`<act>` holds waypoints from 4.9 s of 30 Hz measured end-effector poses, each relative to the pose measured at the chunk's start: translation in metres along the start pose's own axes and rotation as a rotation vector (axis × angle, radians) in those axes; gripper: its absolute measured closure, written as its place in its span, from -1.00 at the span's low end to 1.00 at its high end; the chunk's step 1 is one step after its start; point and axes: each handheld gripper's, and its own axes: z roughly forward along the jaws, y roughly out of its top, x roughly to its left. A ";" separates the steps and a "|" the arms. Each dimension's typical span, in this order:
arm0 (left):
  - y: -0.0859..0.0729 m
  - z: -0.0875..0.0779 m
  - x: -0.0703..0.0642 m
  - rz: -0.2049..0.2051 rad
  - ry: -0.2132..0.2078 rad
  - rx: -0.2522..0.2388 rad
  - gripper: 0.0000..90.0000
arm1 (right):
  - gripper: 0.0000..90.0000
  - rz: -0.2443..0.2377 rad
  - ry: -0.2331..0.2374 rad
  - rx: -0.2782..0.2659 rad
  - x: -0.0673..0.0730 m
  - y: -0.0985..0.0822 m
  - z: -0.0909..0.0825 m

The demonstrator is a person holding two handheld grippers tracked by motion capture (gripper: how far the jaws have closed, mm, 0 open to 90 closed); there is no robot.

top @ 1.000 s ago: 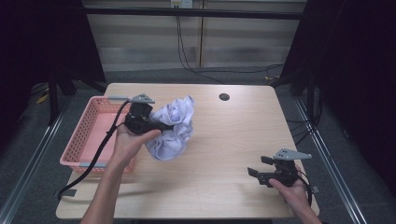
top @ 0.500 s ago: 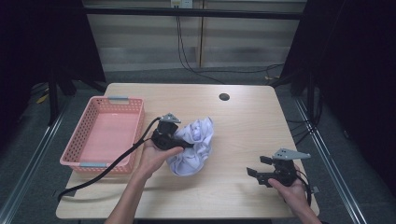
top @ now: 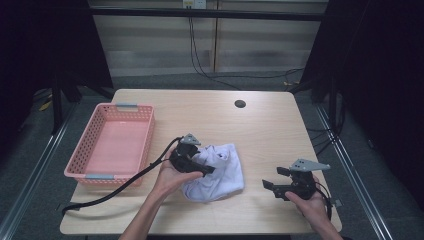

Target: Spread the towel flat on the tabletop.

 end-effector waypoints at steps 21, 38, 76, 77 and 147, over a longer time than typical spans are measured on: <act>-0.066 -0.072 -0.020 -0.038 0.068 -0.058 0.05 | -0.02 -0.142 0.177 -0.045 0.055 0.073 0.038; -0.049 -0.017 -0.003 -0.049 0.057 -0.036 0.32 | 0.31 -0.171 0.264 0.062 0.076 0.082 0.113; -0.043 -0.029 0.011 -0.069 0.058 -0.108 0.00 | 0.17 -0.109 0.148 -0.011 0.035 0.074 0.044; -0.043 -0.029 0.011 -0.069 0.058 -0.108 -0.04 | 0.17 -0.109 0.148 -0.011 0.035 0.074 0.044; -0.086 -0.054 0.022 -0.097 0.054 -0.017 0.31 | -0.09 -0.065 0.126 0.034 0.013 0.083 0.074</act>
